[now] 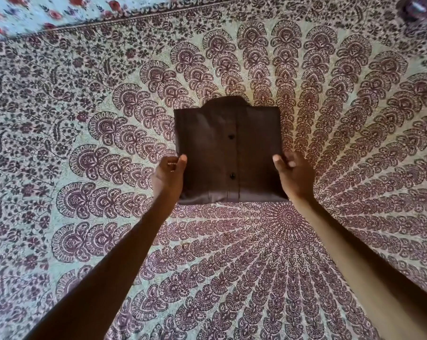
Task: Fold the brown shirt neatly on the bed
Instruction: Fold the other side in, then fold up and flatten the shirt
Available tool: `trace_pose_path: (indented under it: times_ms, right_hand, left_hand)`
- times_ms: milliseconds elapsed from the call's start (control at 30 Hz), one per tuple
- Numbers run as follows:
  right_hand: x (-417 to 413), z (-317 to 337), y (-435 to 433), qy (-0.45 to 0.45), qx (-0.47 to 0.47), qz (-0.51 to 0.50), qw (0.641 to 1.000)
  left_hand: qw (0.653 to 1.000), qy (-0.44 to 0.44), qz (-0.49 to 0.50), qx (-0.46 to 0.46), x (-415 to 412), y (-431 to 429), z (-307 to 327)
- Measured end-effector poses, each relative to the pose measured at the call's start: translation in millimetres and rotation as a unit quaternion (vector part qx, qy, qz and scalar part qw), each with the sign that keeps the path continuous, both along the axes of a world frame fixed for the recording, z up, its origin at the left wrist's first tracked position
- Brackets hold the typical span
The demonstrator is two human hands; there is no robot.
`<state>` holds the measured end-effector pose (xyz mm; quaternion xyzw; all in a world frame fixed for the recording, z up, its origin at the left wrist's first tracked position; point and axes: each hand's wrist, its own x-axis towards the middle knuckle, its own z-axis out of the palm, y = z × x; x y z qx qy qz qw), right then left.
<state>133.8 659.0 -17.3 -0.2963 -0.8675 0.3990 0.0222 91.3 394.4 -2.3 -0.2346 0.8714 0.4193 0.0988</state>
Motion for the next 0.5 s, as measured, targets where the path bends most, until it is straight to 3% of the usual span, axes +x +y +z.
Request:
trace_pose_path:
  times_ms: [167,267,333,433,500]
  right_hand:
    - [-33,-3,1,-0.043,-0.004,-0.038,0.998]
    - [-39,-5,11,-0.075,-0.104,-0.072,0.989]
    - [-37,-5,14,-0.078,-0.094,-0.045,0.992]
    - [-40,-5,16,-0.072,-0.019,-0.007,0.997]
    - [-54,-2,14,-0.043,-0.018,-0.020,0.999]
  left_hand:
    - [0.996,-0.083,0.009,-0.020,-35,10,1]
    - [0.975,-0.136,0.072,0.163,-43,2,-3]
    - [0.961,-0.156,0.079,0.213,-41,-5,-8]
    - [0.985,-0.118,0.039,0.119,-44,-8,-18]
    - [0.996,-0.062,0.035,0.056,-56,-3,-15]
